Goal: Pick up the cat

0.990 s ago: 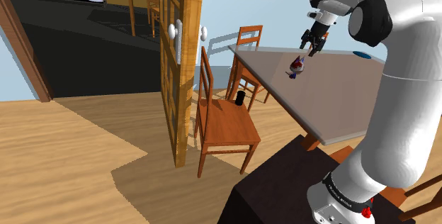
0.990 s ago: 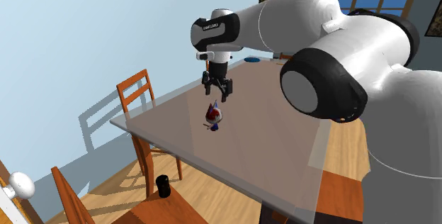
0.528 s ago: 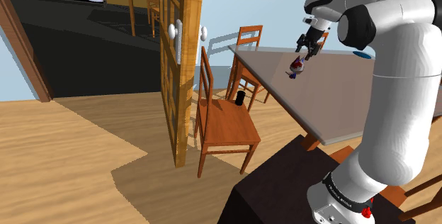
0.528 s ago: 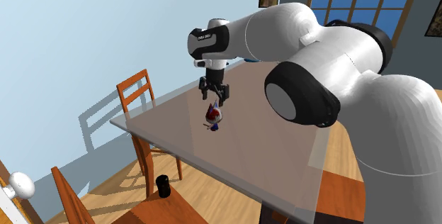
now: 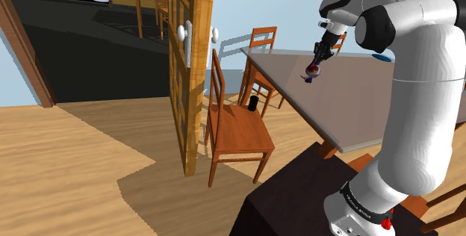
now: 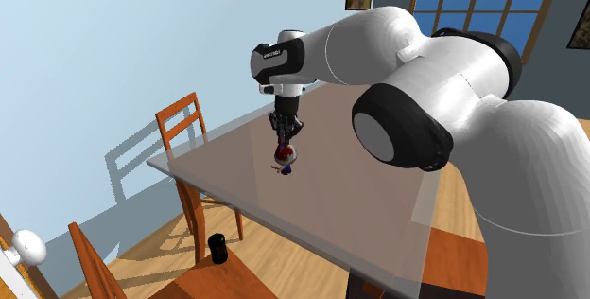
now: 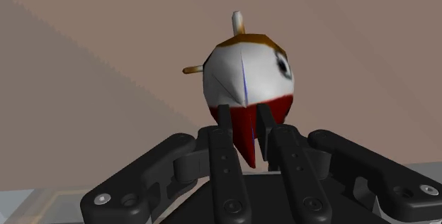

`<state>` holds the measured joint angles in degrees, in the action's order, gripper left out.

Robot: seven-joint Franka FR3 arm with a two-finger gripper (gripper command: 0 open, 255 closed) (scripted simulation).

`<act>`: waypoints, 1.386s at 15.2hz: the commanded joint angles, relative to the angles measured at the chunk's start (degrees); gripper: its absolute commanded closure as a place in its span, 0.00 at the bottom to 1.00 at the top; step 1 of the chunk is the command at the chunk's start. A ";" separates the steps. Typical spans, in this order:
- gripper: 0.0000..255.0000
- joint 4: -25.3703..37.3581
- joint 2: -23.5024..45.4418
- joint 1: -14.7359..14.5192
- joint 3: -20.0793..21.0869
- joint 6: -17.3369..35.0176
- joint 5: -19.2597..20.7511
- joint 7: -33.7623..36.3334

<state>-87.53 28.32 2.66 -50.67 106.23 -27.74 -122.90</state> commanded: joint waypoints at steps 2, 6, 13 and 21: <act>1.00 -0.01 0.04 0.00 0.02 0.00 -0.01 0.01; 1.00 0.55 -0.07 0.09 -0.07 -0.61 0.14 0.14; 1.00 5.25 -0.75 0.85 -0.55 -5.49 1.04 1.28; 1.00 11.16 -0.70 2.41 -0.67 -10.94 1.31 2.28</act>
<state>-76.89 27.63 4.95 -51.33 95.79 -26.46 -120.72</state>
